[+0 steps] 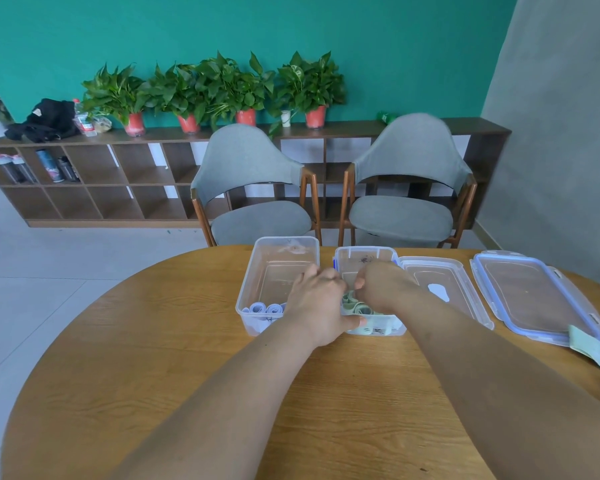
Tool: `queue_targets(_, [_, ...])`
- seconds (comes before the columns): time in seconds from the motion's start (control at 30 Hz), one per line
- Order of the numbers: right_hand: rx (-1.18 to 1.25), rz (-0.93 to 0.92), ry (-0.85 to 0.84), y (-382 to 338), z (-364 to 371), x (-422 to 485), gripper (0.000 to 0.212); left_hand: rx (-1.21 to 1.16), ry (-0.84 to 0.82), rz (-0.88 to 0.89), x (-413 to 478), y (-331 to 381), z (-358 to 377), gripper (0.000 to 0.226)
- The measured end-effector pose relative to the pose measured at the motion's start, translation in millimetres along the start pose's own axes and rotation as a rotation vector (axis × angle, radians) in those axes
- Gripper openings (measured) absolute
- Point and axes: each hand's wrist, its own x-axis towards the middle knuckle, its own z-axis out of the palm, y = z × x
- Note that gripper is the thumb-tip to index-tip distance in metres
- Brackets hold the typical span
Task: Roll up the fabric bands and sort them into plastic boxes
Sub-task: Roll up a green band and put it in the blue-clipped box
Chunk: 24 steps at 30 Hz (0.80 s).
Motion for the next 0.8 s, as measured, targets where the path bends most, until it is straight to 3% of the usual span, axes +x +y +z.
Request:
queue_targets(0.33, [-0.018,-0.062,-0.02,-1.0,1.2,0.6,0.018,-0.004,0.008,0.0,-0.4,1.3,-1.8,0.071])
queue_targets(0.8, [-0.117,-0.1,0.004,3.6,-1.2,9.2,0.032,-0.002,-0.012,0.003,-0.2,0.7,-10.0,0.075])
